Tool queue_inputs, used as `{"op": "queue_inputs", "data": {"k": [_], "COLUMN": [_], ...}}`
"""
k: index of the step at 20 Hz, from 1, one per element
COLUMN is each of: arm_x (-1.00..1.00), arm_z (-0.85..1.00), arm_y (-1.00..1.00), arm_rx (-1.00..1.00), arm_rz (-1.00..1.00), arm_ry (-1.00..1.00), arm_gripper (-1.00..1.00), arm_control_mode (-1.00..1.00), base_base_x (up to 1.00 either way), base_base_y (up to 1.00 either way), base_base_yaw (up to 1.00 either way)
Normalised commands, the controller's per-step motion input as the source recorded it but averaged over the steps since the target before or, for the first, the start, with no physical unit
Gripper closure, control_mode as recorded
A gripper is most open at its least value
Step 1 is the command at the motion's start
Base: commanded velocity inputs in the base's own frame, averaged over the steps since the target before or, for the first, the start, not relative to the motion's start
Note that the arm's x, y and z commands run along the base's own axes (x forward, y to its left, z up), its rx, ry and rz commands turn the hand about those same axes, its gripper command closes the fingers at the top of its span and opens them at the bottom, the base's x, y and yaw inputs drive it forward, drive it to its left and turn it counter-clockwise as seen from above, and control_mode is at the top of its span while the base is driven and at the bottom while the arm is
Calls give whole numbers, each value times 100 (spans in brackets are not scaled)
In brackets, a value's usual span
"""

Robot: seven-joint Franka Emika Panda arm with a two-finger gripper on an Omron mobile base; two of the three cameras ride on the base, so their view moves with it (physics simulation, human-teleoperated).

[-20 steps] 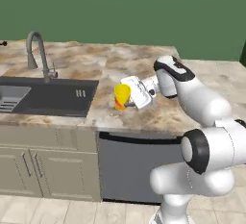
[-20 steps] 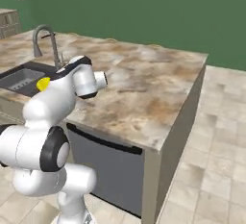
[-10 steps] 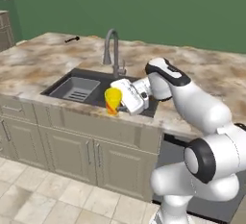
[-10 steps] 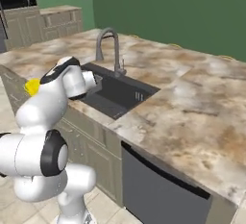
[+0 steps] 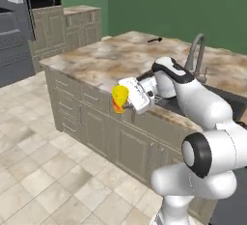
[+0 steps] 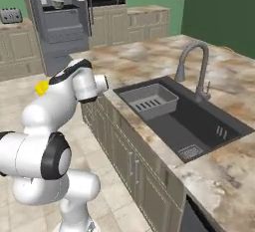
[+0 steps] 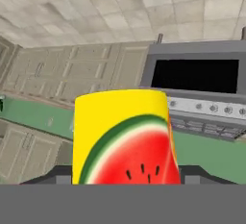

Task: Move the cup from next to the sink to the open cabinet. Then, move the bowl with the avocado to the fridge to clear the area for faucet cleaning.

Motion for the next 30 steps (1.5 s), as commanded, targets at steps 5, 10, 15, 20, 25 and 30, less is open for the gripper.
{"op": "queue_inputs", "data": {"k": [5,10,15,20,25,30], "arm_x": [0,0,0,0,0,0], "arm_z": [0,0,0,0,0,0], "arm_y": [0,0,0,0,0,0], "arm_rx": [0,0,0,0,0,0], "arm_rz": [0,0,0,0,0,0], "arm_ry": [0,0,0,0,0,0], "arm_gripper": [100,100,100,100,100,100], "arm_control_mode": [100,100,100,100,100,100], "base_base_x": [32,91,93,100,100,100], "base_base_y": [33,40,29,35,28,41], "base_base_yaw": [76,53,56,48,30,8]}}
